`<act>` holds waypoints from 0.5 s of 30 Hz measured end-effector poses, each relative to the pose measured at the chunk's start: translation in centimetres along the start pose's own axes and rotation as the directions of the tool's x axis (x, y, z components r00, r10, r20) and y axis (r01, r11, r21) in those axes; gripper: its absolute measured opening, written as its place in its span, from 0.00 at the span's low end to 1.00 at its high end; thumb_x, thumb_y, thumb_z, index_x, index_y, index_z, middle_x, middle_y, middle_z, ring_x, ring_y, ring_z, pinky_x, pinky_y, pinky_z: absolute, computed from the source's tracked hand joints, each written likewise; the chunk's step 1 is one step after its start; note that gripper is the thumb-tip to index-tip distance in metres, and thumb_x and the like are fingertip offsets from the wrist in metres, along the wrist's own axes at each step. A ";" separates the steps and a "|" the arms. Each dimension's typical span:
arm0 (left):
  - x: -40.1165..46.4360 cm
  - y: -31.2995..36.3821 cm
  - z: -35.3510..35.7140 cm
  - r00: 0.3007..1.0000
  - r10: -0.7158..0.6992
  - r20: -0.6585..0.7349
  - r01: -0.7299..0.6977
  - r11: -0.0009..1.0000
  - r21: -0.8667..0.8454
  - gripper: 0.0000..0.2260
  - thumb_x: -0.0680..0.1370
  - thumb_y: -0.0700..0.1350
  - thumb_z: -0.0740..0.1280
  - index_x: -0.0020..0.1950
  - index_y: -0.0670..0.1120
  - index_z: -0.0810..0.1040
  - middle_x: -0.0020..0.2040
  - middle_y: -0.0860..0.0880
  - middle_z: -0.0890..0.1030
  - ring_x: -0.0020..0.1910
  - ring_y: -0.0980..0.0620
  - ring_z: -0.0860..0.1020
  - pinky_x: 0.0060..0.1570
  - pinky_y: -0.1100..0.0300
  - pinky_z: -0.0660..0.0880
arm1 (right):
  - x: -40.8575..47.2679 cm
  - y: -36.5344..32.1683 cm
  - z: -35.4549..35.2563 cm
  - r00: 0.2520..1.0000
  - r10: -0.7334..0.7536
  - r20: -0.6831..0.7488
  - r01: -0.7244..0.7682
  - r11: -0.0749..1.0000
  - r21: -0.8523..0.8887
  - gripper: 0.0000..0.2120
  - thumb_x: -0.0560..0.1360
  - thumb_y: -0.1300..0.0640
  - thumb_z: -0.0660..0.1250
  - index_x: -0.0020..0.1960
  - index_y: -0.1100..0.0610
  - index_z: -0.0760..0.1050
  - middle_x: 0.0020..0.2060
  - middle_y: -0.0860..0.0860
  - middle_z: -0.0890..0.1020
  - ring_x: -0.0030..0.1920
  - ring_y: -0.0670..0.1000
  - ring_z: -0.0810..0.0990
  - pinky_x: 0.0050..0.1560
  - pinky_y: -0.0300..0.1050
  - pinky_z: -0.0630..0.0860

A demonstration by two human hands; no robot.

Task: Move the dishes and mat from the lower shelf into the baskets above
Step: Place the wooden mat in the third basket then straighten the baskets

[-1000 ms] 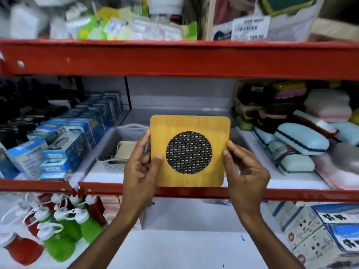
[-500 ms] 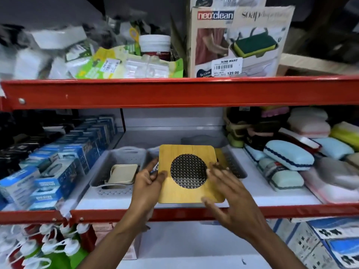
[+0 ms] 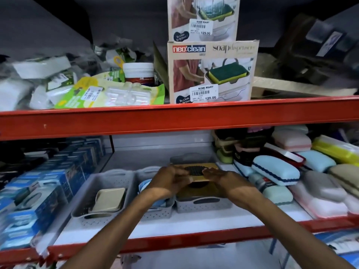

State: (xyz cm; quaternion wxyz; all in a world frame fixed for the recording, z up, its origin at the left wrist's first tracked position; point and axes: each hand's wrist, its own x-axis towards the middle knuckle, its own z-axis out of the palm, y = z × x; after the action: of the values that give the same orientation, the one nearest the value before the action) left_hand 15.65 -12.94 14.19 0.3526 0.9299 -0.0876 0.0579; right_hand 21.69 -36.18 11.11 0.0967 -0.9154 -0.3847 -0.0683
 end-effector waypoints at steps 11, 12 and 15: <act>2.3 -1.3 1.7 0.996 0.064 0.061 -0.075 0.979 0.187 0.13 0.76 0.51 0.70 0.59 0.51 0.82 0.60 0.51 0.82 0.55 0.54 0.77 0.60 0.62 0.72 | 1.9 3.6 1.1 0.976 0.207 0.064 -0.217 0.947 0.235 0.21 0.71 0.28 0.68 0.50 0.44 0.84 0.47 0.52 0.86 0.51 0.59 0.84 0.59 0.63 0.78; 2.5 -1.4 1.8 0.996 0.057 0.062 -0.069 0.975 0.209 0.13 0.75 0.51 0.72 0.58 0.50 0.83 0.60 0.49 0.81 0.56 0.53 0.76 0.60 0.62 0.71 | 2.0 3.9 1.2 0.970 0.225 0.091 -0.241 0.940 0.241 0.17 0.73 0.34 0.69 0.49 0.46 0.85 0.48 0.54 0.86 0.52 0.61 0.84 0.60 0.66 0.78; 2.8 -1.7 2.3 0.998 0.051 0.030 -0.056 0.979 0.194 0.10 0.74 0.45 0.72 0.54 0.45 0.83 0.55 0.49 0.77 0.55 0.51 0.76 0.61 0.59 0.73 | 2.2 2.8 0.2 0.964 0.239 0.120 -0.264 0.919 0.291 0.10 0.76 0.49 0.67 0.53 0.49 0.85 0.49 0.53 0.87 0.52 0.57 0.85 0.57 0.60 0.80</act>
State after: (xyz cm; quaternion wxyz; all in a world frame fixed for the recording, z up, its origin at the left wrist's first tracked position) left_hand 18.81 -13.56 11.79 0.2570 0.9579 -0.1110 0.0639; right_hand 25.25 -36.52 11.03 0.2287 -0.9334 -0.2732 0.0422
